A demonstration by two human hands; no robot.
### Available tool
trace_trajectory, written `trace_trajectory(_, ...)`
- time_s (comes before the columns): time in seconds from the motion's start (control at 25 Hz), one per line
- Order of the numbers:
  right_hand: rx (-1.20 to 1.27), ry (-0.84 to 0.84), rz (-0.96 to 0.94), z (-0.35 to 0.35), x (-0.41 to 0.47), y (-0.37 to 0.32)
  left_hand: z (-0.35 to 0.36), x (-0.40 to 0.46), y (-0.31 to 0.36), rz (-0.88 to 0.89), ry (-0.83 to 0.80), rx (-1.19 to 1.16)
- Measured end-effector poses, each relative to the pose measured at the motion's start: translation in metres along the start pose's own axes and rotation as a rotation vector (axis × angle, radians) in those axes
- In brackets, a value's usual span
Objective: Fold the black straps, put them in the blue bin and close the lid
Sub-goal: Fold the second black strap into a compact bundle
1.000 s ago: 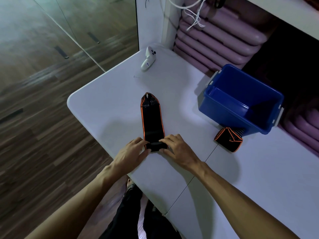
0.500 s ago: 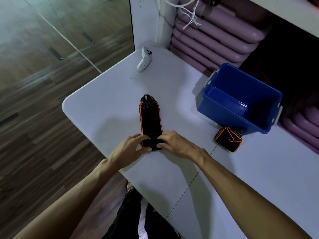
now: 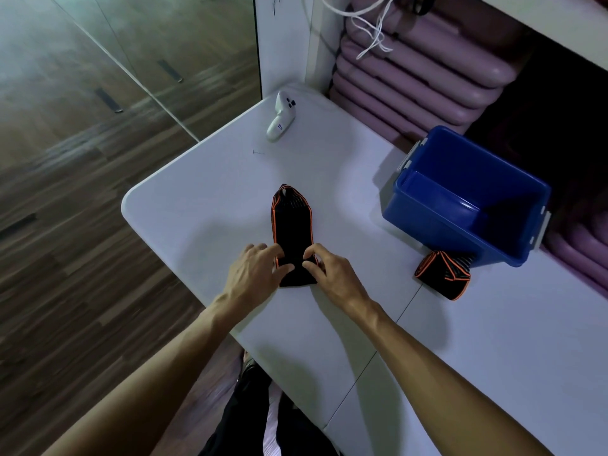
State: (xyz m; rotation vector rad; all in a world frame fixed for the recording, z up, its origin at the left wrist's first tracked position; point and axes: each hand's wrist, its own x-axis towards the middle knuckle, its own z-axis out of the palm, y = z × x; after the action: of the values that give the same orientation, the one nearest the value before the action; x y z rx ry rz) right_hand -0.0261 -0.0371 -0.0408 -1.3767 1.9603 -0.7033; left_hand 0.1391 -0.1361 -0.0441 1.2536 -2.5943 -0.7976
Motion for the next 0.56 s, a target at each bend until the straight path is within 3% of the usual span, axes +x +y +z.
trace_trajectory(0.28,-0.035,0.127,-0.004,0.013,0.002,0.003,0.0,0.003,-0.013,0.423,-0.01,0.1)
trace_trajectory(0.44,-0.03,0.134,-0.021,0.014,0.002,0.004,0.005,0.01,-0.02,0.403,0.051,0.079)
trace_trajectory(0.56,-0.037,0.115,-0.03,0.014,0.003,0.006,0.005,0.036,-0.013,0.376,-0.061,0.165)
